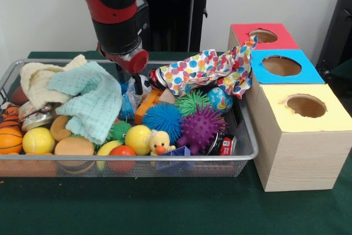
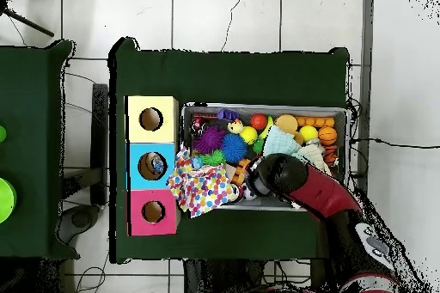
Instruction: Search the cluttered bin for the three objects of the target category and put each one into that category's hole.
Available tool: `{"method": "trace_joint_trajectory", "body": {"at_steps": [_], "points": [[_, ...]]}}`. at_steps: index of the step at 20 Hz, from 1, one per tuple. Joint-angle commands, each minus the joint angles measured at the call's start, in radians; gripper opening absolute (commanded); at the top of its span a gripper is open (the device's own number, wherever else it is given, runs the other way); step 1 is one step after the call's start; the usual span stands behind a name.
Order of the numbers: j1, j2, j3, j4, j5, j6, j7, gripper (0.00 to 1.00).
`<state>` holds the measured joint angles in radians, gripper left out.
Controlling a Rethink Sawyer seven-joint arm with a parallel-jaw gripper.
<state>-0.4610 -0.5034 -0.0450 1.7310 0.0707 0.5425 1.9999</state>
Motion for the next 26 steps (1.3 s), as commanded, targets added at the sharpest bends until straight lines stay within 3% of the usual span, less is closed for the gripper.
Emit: {"method": "trace_joint_trajectory", "body": {"at_steps": [1,4,13,24,25,26], "points": [[-0.018,0.026,0.091,0.056,0.068,-0.088,0.164,1.0],[-0.001,0.018,0.085,0.067,0.084,-0.087,0.178,1.0],[-0.029,0.116,0.153,0.086,0.101,-0.268,0.168,1.0],[-0.061,0.214,0.185,0.06,0.049,-0.372,0.121,1.0],[-0.054,0.216,0.175,0.048,0.034,-0.361,0.102,0.0],[-0.047,0.215,0.168,0.043,0.025,-0.36,0.094,0.0]]}}
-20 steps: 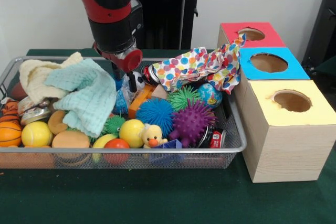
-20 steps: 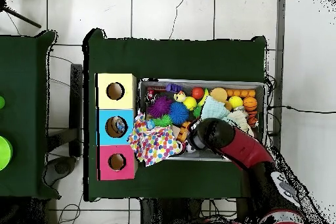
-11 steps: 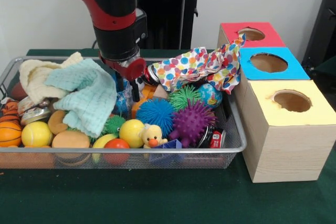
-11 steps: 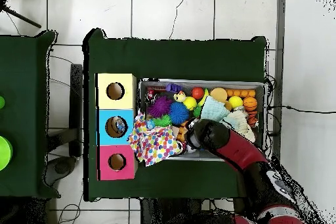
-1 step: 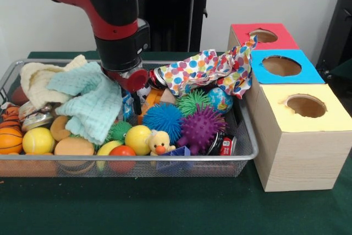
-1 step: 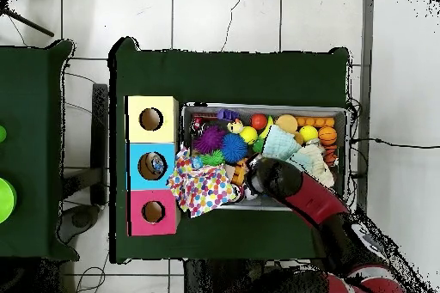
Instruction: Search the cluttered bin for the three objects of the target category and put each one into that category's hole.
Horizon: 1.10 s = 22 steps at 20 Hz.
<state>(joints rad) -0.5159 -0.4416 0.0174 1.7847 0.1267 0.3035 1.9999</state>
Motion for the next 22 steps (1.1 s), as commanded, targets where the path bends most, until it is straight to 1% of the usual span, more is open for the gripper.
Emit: {"method": "trace_joint_trajectory", "body": {"at_steps": [1,3,7,10,13,15,17,19,20,22], "points": [[0.015,0.152,0.098,-0.017,-0.04,-0.12,0.087,0.0],[0.029,0.15,0.082,-0.028,-0.058,-0.117,0.071,0.0],[0.028,0.137,0.085,-0.026,-0.057,-0.108,0.073,0.0],[0.036,0.124,0.075,-0.027,-0.052,-0.076,0.073,0.0],[0.043,0.095,0.066,-0.025,-0.049,-0.028,0.066,0.0],[0.052,0.053,0.056,-0.012,-0.049,0.02,0.059,0.0],[0.089,-0.023,0.013,-0.007,-0.061,0.104,0.049,0.0],[0.133,-0.121,-0.04,-0.009,-0.067,0.247,0.043,0.0],[0.151,-0.157,-0.062,-0.013,-0.074,0.296,0.041,0.0],[0.187,-0.199,-0.103,-0.036,-0.091,0.377,0.042,0.0]]}}
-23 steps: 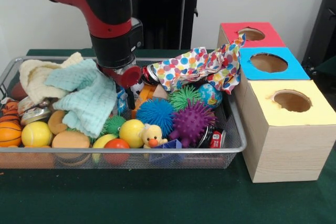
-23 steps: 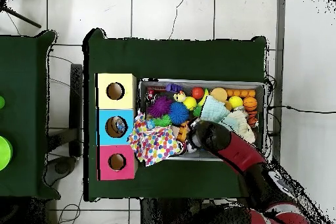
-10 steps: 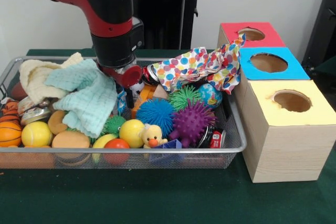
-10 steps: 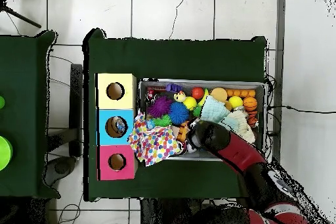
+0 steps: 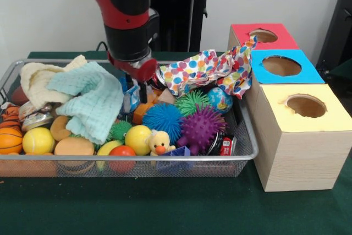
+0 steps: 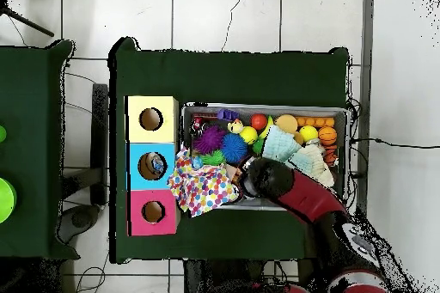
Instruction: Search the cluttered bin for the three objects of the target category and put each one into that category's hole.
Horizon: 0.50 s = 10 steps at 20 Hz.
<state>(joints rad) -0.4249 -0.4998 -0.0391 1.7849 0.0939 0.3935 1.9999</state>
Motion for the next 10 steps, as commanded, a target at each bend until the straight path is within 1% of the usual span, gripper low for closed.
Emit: {"method": "trace_joint_trajectory", "body": {"at_steps": [1,4,7,10], "points": [[0.101,-0.154,-0.052,-0.043,-0.063,0.312,0.041,0.0],[0.097,-0.161,-0.047,-0.054,-0.072,0.34,0.034,0.0],[0.082,-0.161,-0.032,-0.052,-0.074,0.338,0.025,0.0],[0.083,-0.168,-0.029,-0.054,-0.082,0.338,0.027,0.0]]}}
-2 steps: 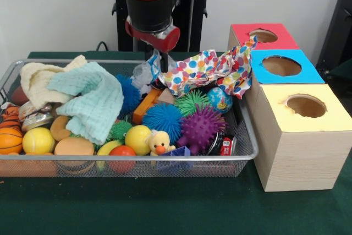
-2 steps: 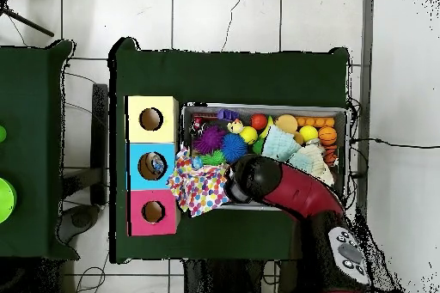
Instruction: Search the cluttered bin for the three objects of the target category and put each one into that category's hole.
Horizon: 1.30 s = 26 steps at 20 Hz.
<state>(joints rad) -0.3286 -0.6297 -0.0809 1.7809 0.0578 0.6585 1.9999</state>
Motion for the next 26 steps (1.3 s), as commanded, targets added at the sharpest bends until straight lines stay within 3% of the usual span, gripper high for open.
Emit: {"method": "trace_joint_trajectory", "body": {"at_steps": [1,5,12,18,26], "points": [[-0.012,-0.042,0.014,-0.05,-0.049,0.072,0.028,0.0],[0.001,-0.075,0.01,-0.047,-0.047,0.086,0.036,0.0],[0.049,-0.154,-0.021,-0.045,-0.036,0.194,0.082,0.0],[0.107,-0.206,-0.043,-0.013,0.008,0.242,0.164,0.0],[0.23,-0.236,-0.095,0.035,0.085,0.231,0.318,0.0]]}}
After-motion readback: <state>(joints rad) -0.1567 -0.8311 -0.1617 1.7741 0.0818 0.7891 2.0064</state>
